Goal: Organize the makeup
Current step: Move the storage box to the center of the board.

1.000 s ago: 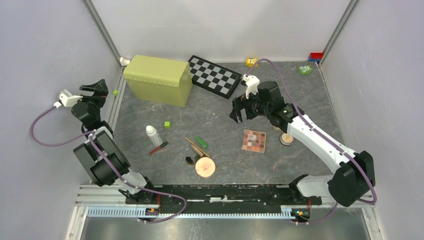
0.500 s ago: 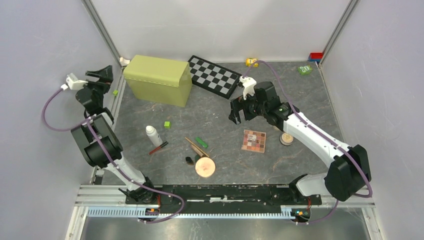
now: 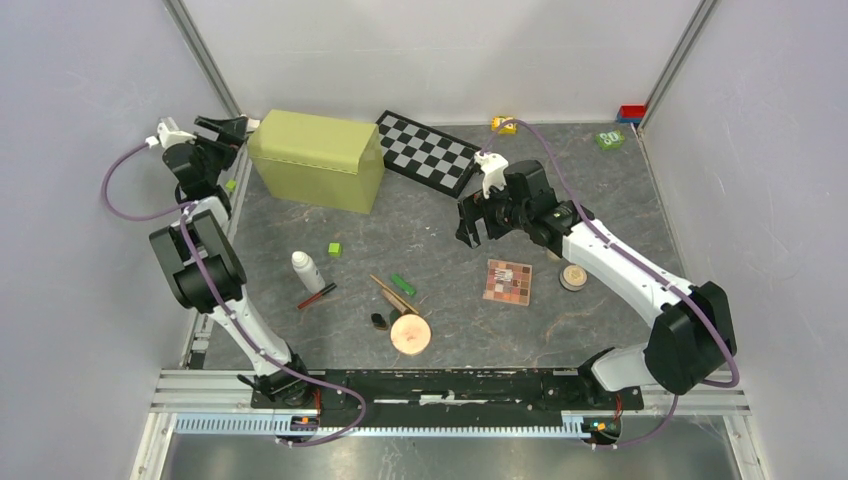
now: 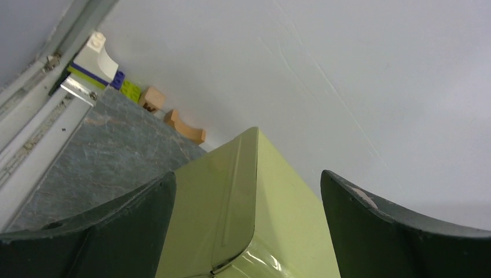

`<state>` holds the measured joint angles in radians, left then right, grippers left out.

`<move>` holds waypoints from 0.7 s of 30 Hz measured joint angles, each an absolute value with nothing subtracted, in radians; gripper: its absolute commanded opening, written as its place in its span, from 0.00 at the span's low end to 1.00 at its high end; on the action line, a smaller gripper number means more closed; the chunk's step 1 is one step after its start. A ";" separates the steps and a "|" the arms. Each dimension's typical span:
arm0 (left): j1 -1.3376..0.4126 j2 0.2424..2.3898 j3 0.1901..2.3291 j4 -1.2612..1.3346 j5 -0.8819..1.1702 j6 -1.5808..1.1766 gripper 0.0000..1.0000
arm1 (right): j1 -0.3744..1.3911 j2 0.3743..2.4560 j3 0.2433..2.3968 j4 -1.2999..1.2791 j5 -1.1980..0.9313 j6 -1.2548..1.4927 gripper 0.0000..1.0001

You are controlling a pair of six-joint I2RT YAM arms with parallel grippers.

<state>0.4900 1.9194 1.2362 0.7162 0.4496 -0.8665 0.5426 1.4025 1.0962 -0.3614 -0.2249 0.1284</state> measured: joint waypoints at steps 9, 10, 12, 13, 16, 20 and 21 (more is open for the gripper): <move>0.474 1.984 1.372 0.482 0.510 -0.807 0.91 | 0.543 1.403 1.103 -0.369 -0.228 0.125 0.97; 0.473 1.993 1.391 0.463 0.522 -0.805 0.90 | 0.543 1.403 1.103 -0.369 -0.228 0.125 0.97; 0.469 2.017 1.435 0.424 0.554 -0.801 0.89 | 0.543 1.403 1.103 -0.372 -0.228 0.125 0.97; 0.467 2.026 1.450 0.412 0.566 -0.801 0.89 | 0.543 1.403 1.103 -0.373 -0.228 0.125 0.97; 0.456 2.051 1.483 0.390 0.612 -0.801 0.86 | 0.543 1.403 1.103 -0.376 -0.228 0.124 0.97; 0.431 2.084 1.509 0.369 0.668 -0.794 0.79 | 0.543 1.403 1.103 -0.378 -0.228 0.121 0.97; 0.429 2.087 1.512 0.368 0.670 -0.791 0.76 | 0.543 1.403 1.103 -0.379 -0.228 0.121 0.97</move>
